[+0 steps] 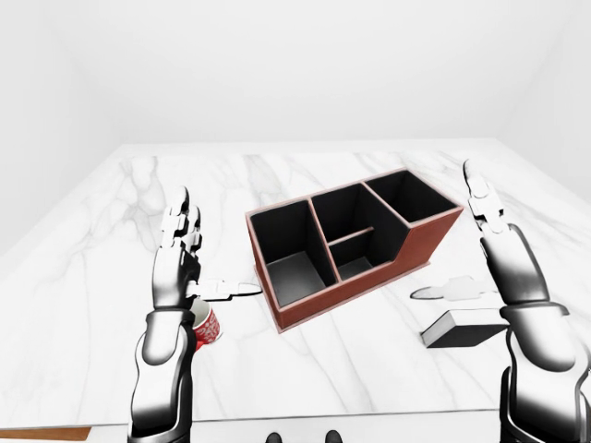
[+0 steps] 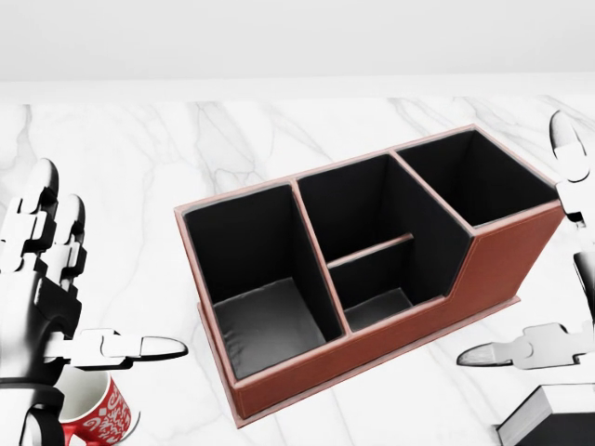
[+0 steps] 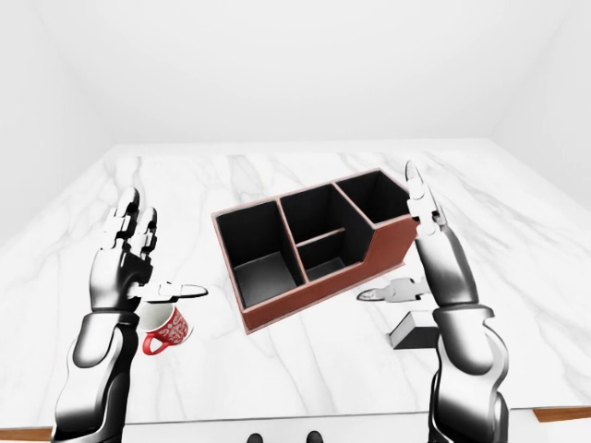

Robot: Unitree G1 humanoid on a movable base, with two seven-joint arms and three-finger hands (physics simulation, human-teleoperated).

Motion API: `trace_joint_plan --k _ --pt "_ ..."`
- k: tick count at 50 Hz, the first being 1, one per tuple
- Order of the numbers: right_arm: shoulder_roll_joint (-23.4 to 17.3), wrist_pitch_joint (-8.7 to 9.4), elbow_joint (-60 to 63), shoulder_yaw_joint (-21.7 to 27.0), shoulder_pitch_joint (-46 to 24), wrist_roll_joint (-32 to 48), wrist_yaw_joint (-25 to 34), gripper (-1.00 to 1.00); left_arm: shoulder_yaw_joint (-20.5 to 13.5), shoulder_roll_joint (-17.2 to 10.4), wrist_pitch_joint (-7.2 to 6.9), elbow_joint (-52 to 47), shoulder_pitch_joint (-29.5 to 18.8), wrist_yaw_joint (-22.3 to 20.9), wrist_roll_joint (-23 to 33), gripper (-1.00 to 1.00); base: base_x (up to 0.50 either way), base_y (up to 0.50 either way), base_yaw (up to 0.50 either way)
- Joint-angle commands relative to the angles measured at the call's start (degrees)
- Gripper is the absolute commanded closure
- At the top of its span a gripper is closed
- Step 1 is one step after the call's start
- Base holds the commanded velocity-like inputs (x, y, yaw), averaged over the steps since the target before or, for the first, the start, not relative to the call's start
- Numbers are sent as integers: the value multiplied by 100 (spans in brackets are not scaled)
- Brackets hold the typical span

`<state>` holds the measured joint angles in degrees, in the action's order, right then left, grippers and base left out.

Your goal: Pick up the book and place it in the back compartment of the caddy.

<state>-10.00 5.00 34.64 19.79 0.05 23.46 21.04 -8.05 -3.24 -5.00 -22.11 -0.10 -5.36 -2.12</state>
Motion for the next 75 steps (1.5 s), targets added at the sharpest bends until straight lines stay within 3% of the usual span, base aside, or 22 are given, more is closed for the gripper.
trace_joint_plan --k 1,17,38,75 --pt "-136 0 186 364 84 593 442 -100 -10 -2 0 27 -7 -1 3 -100 0 0 0" --pt "-70 0 280 688 360 1191 1150 -100 -5 -8 0 74 -22 8 9 -100 0 0 0" --pt "-15 0 447 1089 542 1364 1737 -100 4 -5 0 99 -17 10 25 -100 0 0 0" --pt "-75 0 -439 1465 736 1573 1613 -100 23 1 0 179 -6 6 52 -100 0 0 0"
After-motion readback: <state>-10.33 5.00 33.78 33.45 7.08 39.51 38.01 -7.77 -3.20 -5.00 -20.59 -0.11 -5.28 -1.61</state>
